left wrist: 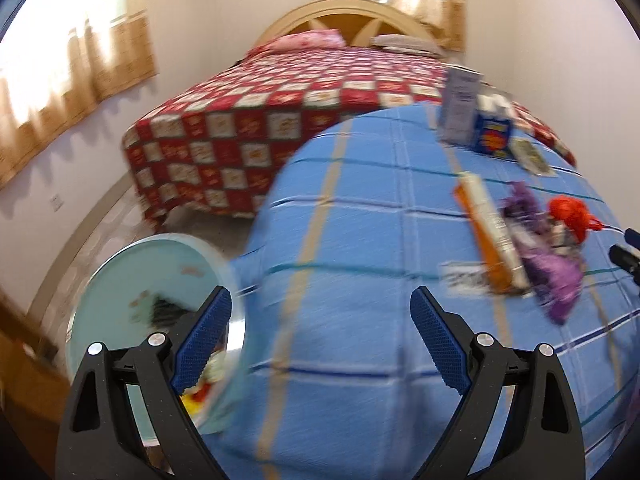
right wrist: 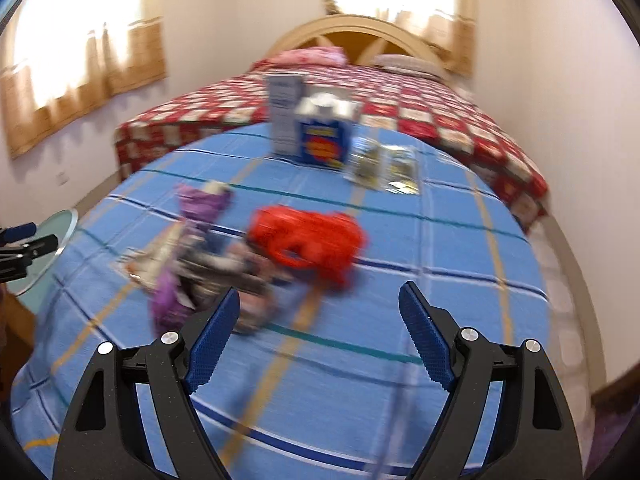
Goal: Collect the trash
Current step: 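Move both open grippers back to the trash on the table, then grasp the white-orange snack wrapper with the left gripper while the right gripper grasps the red plastic bag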
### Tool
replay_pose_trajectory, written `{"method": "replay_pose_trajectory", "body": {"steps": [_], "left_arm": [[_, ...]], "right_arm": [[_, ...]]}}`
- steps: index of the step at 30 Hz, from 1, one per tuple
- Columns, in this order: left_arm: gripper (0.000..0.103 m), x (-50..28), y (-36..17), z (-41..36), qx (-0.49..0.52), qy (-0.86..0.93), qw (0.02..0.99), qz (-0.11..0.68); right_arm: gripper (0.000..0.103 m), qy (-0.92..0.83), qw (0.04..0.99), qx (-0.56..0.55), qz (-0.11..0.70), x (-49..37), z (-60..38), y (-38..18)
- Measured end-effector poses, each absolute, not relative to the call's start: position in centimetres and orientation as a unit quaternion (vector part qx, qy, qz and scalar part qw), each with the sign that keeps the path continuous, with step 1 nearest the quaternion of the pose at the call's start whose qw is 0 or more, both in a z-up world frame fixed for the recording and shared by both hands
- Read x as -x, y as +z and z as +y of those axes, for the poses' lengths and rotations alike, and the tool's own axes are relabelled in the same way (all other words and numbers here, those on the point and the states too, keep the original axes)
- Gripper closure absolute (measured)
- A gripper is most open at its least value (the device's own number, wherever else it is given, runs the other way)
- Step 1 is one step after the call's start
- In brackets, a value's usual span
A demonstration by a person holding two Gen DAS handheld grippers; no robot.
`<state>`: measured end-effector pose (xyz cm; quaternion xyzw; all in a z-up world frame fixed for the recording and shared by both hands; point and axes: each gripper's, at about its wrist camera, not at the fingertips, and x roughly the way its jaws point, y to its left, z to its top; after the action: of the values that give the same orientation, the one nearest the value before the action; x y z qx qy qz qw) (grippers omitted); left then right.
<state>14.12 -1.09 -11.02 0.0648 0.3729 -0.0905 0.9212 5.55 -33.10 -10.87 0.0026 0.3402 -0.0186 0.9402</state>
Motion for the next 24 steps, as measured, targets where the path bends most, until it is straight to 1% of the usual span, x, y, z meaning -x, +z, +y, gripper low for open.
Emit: {"method": "replay_pose_trajectory", "body": {"steps": [3,9,13,19,20,21,22,23,24], "left_arm": [[0.014,-14.6,-10.9,-5.2,-0.075,-0.119,0.917,0.374],[0.014,-15.4,-11.4,-10.3,-0.086,-0.148,0.909,0.38],[0.014,-16.1,-12.4,-12.2,-0.089,-0.155,0.902,0.393],[0.015,-16.7,-13.7,-13.3,-0.111,-0.158,0.89,0.412],[0.017,-16.8,-13.8,-13.4,-0.114,-0.16,0.889,0.414],[0.028,-16.9,-14.0,-13.4,-0.115,-0.165,0.885,0.42],[0.036,-17.1,-14.3,-13.4,-0.112,-0.174,0.879,0.43],[0.05,-17.2,-14.5,-13.4,-0.109,-0.184,0.873,0.438],[0.061,-17.2,-14.7,-13.3,-0.104,-0.201,0.867,0.444]], "right_arm": [[0.022,-0.044,0.938,-0.009,0.344,-5.1,-35.0,-11.7],[0.022,-0.074,0.936,-0.023,0.344,-4.0,-38.4,-12.5],[0.018,-0.085,0.936,-0.041,0.339,-3.6,-40.2,-12.8],[0.018,-0.082,0.935,-0.047,0.341,-3.3,-40.5,-13.3],[0.018,-0.08,0.935,-0.048,0.342,-3.4,-40.4,-13.3],[0.018,-0.078,0.935,-0.049,0.342,-3.5,-40.4,-13.4],[0.018,-0.077,0.936,-0.05,0.341,-3.5,-40.3,-13.3],[0.018,-0.077,0.936,-0.05,0.34,-3.4,-40.2,-13.2],[0.018,-0.075,0.937,-0.049,0.338,-3.4,-40.0,-13.0]]}}
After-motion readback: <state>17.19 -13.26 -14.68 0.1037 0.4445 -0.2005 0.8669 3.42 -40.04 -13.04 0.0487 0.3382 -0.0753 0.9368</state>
